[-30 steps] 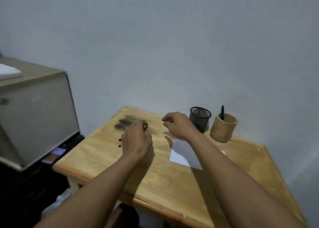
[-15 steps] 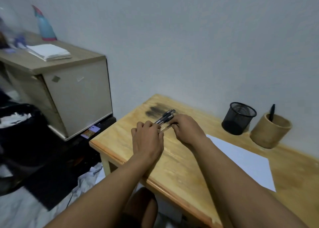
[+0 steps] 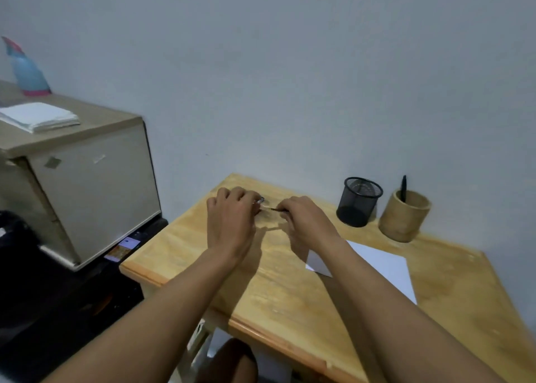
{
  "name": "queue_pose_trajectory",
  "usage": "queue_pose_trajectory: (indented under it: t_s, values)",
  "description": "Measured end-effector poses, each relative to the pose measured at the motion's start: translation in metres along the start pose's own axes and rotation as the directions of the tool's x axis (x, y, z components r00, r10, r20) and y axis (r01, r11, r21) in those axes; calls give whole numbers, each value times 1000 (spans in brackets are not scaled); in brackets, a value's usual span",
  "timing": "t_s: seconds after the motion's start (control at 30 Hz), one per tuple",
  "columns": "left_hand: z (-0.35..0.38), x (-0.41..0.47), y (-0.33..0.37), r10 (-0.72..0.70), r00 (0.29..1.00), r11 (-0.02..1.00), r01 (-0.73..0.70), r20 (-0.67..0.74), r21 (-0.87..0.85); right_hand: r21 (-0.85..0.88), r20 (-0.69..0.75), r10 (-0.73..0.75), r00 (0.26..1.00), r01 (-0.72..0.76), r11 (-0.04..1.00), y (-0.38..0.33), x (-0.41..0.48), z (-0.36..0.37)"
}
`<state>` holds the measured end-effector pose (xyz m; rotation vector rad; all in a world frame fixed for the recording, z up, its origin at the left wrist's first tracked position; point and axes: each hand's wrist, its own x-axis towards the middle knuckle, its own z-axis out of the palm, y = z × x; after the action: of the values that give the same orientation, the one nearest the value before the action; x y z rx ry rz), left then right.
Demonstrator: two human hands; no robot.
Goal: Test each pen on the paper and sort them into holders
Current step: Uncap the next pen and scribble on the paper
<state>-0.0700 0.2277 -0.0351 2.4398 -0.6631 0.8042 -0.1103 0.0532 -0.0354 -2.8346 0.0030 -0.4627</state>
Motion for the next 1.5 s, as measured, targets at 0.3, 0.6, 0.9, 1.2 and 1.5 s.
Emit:
queue_pose_trajectory:
  t_s: [0.3,0.6,0.9,1.2,1.5]
  values:
    - [9,15,51,53,926,850,155,374,-504,753,-157,511,845,-232,615,-2,-33,-49]
    - [12,34,73,126,890,643,264,439,-719,974,-42,654,755,-116,197,6,-65,-65]
    - [15,39,70,208,786,519,416,582,-747,988,-12,675,737,-94,120,14,-72,-56]
    - [22,48,65,226,737,573,429,637,-699,993,-9,708,706,-75,87,14,-70,-41]
    - [32,53,71,237,705,568,458,669,-684,993,-31,741,671,-64,100,22,-70,-38]
